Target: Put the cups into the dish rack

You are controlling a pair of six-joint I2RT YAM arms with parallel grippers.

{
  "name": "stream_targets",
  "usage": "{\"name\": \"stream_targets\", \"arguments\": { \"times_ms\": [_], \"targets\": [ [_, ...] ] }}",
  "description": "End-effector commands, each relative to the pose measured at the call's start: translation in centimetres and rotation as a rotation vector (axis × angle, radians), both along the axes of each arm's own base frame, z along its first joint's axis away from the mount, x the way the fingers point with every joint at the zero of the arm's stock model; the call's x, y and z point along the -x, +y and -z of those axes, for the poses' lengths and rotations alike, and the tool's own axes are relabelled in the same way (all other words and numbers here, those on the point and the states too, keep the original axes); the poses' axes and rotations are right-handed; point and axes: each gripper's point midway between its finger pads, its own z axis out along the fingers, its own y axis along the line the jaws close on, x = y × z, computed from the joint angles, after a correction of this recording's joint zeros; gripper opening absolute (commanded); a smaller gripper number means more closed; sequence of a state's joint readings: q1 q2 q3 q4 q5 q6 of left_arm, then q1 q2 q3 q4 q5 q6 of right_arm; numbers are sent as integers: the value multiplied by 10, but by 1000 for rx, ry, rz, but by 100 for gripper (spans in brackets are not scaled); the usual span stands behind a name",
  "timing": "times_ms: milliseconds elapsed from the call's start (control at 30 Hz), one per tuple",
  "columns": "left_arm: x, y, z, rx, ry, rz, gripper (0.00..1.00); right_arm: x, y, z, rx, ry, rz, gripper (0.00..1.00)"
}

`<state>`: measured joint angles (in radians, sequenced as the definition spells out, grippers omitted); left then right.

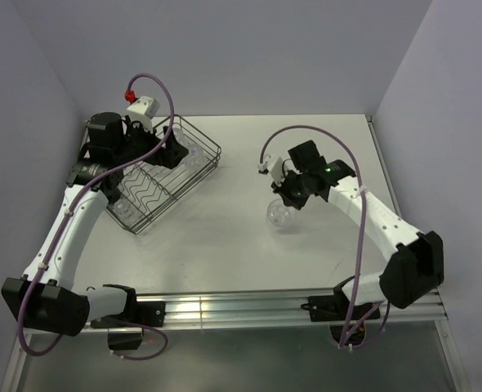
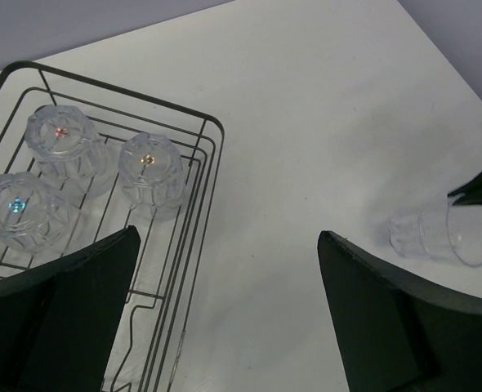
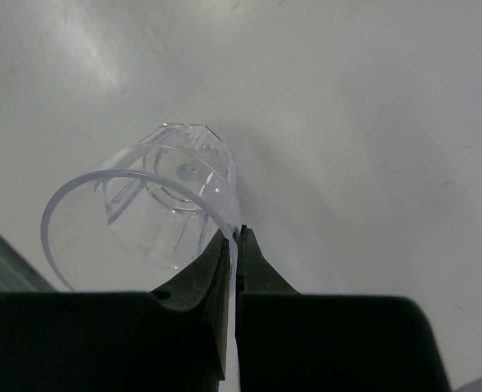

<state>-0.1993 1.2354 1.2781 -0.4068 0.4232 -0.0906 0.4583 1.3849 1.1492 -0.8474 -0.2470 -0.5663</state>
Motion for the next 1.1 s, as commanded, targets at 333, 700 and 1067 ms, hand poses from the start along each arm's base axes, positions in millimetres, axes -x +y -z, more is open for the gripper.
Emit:
{"name": "stream_targets", "arguments": {
  "times_ms": [333, 700, 1067],
  "targets": [
    [41, -24, -74, 276, -35, 106, 99, -73, 31, -268, -491, -886, 86, 0],
    [102, -66, -100, 658, 251, 489, 99, 5, 59, -351, -668, -1473, -198, 0],
    [132, -65, -106, 753, 201, 562, 99, 54, 86, -345, -717, -1668, -333, 0]
  ]
}}
